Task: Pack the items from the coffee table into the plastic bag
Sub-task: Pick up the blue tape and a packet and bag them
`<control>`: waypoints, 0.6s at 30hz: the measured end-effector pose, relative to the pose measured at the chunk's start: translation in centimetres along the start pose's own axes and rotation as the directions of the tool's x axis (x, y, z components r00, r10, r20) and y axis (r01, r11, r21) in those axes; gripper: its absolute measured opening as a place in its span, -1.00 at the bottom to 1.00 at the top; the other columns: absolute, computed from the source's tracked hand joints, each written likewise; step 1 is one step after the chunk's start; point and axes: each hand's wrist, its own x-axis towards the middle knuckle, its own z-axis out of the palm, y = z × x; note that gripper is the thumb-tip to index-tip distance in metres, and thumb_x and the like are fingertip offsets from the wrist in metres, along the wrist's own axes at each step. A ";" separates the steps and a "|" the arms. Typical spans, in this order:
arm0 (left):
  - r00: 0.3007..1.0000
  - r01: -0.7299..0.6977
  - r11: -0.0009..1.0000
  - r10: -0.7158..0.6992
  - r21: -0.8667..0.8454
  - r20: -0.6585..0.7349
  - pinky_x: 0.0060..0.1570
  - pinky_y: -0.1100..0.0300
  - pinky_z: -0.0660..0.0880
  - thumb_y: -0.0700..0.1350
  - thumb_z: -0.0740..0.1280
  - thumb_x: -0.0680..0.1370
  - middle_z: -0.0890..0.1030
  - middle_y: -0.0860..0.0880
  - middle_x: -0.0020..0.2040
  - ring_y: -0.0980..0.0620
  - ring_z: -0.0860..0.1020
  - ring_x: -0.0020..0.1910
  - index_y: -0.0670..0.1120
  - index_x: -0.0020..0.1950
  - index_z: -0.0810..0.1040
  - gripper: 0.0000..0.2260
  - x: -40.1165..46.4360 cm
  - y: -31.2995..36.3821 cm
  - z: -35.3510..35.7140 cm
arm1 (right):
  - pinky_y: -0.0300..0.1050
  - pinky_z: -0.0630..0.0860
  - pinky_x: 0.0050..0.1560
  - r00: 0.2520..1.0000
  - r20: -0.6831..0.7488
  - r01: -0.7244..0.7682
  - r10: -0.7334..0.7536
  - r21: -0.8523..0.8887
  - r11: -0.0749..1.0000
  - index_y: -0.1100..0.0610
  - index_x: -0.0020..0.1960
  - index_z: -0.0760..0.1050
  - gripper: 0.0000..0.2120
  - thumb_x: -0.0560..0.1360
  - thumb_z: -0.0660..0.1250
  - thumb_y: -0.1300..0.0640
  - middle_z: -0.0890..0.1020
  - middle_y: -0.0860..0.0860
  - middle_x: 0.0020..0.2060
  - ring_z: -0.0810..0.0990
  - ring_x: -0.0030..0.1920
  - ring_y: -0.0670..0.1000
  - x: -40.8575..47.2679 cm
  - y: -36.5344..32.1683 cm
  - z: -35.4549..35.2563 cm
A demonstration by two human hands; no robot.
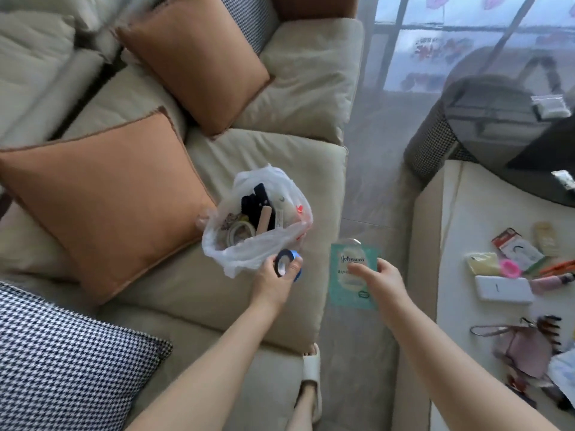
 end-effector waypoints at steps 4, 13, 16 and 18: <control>0.996 -0.009 0.995 0.018 0.101 -0.091 0.16 0.13 0.40 0.10 0.36 0.48 0.43 -0.06 0.29 -0.06 0.44 0.27 -0.04 0.40 0.33 -0.46 4.8 0.3 -4.4 | 0.02 0.56 -0.14 0.999 0.042 -0.028 0.030 -0.030 0.999 0.14 -0.10 0.56 -0.93 0.43 0.39 0.24 0.64 0.11 -0.22 0.61 -0.24 0.13 3.1 -2.5 6.0; 0.990 0.135 0.975 -0.124 0.177 -0.071 0.21 0.11 0.37 0.15 0.32 0.48 0.38 -0.06 0.42 -0.06 0.39 0.35 -0.07 0.48 0.24 -0.35 17.0 -0.8 -9.2 | 0.08 0.58 0.07 0.998 0.037 -0.051 0.055 -0.102 0.993 0.13 0.07 0.51 -0.79 0.44 0.35 0.20 0.64 0.12 -0.10 0.62 -0.07 0.14 11.9 -5.2 17.1; 0.987 0.159 0.948 -0.153 0.275 -0.043 0.14 0.09 0.40 0.16 0.31 0.49 0.35 -0.09 0.41 -0.10 0.41 0.32 -0.10 0.47 0.22 -0.35 20.0 -1.4 -8.8 | 0.06 0.57 0.07 1.000 -0.019 -0.025 0.022 -0.156 0.988 0.05 0.02 0.47 -0.77 0.37 0.34 0.09 0.62 0.08 -0.09 0.60 -0.02 0.14 14.8 -5.1 19.3; 0.986 0.164 0.929 -0.160 0.332 -0.040 0.15 0.07 0.41 0.12 0.33 0.49 0.31 -0.10 0.42 -0.11 0.39 0.33 -0.11 0.48 0.19 -0.35 21.5 -1.7 -8.2 | 0.10 0.58 0.05 0.998 -0.042 -0.051 0.044 -0.196 0.979 0.05 0.04 0.46 -0.71 0.32 0.33 0.03 0.62 0.07 -0.11 0.60 -0.01 0.14 16.4 -5.2 20.1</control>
